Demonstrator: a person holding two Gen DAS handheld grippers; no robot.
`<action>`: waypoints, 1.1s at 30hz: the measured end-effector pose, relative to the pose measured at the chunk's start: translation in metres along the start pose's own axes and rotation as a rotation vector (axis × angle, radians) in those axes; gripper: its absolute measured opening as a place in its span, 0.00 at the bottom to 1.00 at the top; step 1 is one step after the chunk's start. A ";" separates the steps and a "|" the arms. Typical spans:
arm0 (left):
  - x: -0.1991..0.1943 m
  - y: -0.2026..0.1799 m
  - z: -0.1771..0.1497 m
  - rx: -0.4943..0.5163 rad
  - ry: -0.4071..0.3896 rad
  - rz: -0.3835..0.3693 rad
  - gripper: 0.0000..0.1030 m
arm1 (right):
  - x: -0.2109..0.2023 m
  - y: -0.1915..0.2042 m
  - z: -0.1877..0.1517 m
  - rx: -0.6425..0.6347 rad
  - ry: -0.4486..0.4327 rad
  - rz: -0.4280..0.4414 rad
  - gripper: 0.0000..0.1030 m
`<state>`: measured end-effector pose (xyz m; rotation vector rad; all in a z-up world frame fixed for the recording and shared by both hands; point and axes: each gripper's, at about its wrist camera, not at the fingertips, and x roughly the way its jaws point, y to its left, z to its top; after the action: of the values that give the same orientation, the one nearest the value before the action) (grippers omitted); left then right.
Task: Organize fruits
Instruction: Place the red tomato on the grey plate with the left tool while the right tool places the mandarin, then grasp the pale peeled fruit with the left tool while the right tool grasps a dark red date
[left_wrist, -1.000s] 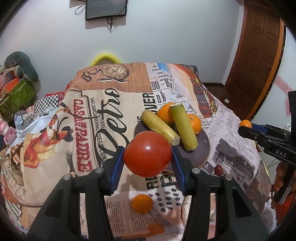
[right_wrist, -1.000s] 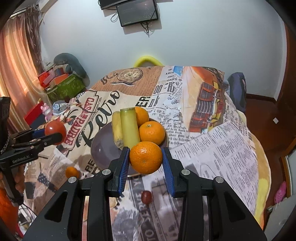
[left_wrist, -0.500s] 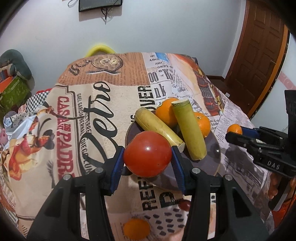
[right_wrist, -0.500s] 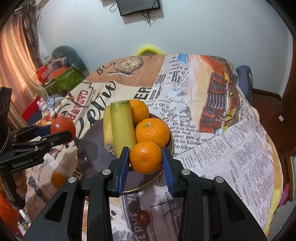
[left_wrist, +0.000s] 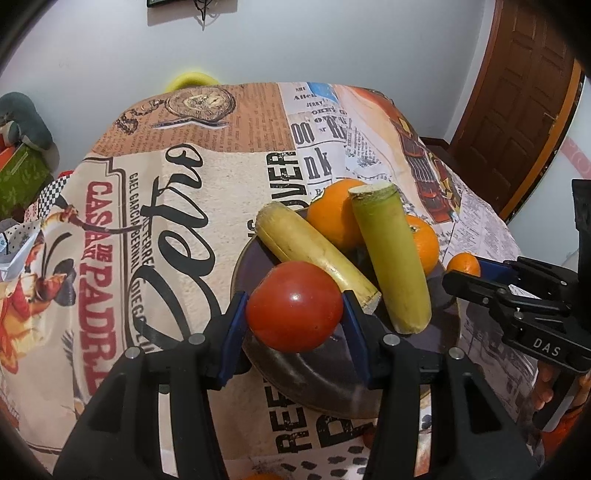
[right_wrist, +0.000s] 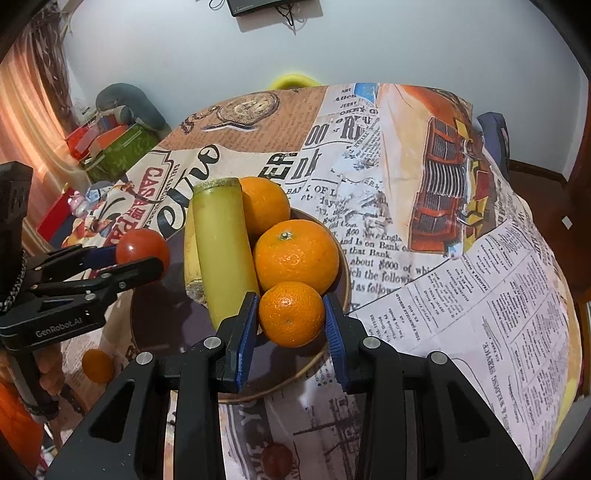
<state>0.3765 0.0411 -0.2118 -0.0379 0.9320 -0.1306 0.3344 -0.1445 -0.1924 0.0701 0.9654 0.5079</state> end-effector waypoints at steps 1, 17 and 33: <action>0.002 0.000 0.000 -0.002 0.006 -0.003 0.48 | 0.001 0.001 0.000 -0.002 0.003 0.001 0.32; -0.033 -0.002 0.003 -0.015 -0.051 0.000 0.61 | -0.033 0.009 0.002 -0.031 -0.051 -0.025 0.44; -0.091 -0.026 -0.044 0.004 -0.053 0.004 0.62 | -0.094 0.024 -0.030 -0.061 -0.072 -0.078 0.44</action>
<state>0.2855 0.0285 -0.1629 -0.0356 0.8786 -0.1270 0.2580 -0.1702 -0.1308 -0.0041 0.8785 0.4597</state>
